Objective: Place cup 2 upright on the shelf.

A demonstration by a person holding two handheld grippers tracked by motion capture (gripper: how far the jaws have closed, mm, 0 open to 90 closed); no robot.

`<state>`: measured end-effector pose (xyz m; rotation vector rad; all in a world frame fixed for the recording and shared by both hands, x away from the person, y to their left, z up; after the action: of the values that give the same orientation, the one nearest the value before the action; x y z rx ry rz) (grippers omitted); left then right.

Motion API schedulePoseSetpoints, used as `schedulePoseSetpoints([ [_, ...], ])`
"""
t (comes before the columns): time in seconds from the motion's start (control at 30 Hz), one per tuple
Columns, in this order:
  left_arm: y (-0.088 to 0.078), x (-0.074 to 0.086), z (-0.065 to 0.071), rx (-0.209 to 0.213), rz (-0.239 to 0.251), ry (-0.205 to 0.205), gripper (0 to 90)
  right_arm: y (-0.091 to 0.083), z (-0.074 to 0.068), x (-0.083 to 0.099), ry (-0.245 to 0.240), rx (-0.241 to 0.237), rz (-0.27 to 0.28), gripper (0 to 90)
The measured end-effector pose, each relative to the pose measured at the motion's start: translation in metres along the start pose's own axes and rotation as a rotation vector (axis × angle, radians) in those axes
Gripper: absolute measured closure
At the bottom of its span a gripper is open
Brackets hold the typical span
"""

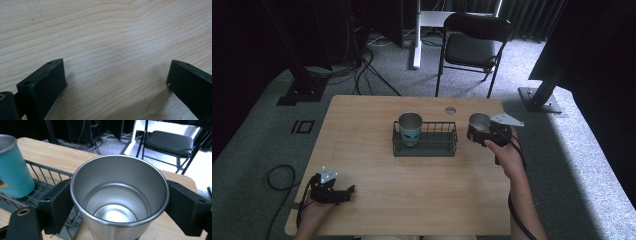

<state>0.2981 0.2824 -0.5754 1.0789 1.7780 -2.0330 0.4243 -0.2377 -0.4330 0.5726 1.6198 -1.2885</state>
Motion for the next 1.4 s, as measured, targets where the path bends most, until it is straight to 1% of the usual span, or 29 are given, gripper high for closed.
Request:
schedulePoseSetpoints([
  [0.2, 0.000, 0.000, 0.000, 0.000, 0.000, 0.000, 2.8, -0.002, -0.007, -0.012, -0.010, -0.009, 0.013, 13.7],
  [0.3, 0.000, 0.000, 0.000, 0.000, 0.000, 0.000, 2.8, 0.000, -0.013, -0.016, -0.018, -0.028, 0.012, 13.7],
  [0.7, 0.000, 0.000, 0.000, 0.000, 0.000, 0.000, 2.8, 0.009, -0.035, -0.027, -0.041, -0.071, 0.016, 13.7],
  [0.87, 0.000, 0.000, 0.000, 0.000, 0.000, 0.001, 2.8, 0.013, -0.046, -0.031, -0.060, -0.095, 0.012, 13.7],
  [1.13, 0.000, 0.000, 0.000, 0.000, 0.000, 0.000, 2.8, 0.020, -0.061, -0.036, -0.080, -0.116, 0.008, 13.7],
  [1.27, 0.000, 0.000, 0.000, 0.000, 0.000, 0.000, 2.8, 0.024, -0.068, -0.038, -0.078, -0.126, 0.011, 13.7],
  [1.4, 0.000, 0.000, 0.000, 0.000, 0.000, 0.000, 2.8, 0.028, -0.075, -0.039, -0.089, -0.135, 0.004, 13.7],
])
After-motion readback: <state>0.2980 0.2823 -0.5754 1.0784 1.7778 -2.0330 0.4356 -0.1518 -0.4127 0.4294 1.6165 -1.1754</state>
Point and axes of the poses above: each handheld gripper's, and its own axes: y roughly forward along the jaws, x roughly out of its underside, z roughly to its right, the point moved 3 cm from there along y, roughly forward along the jaws, and after that the axes turned 3 degrees about -z, right-handed, at the moved point
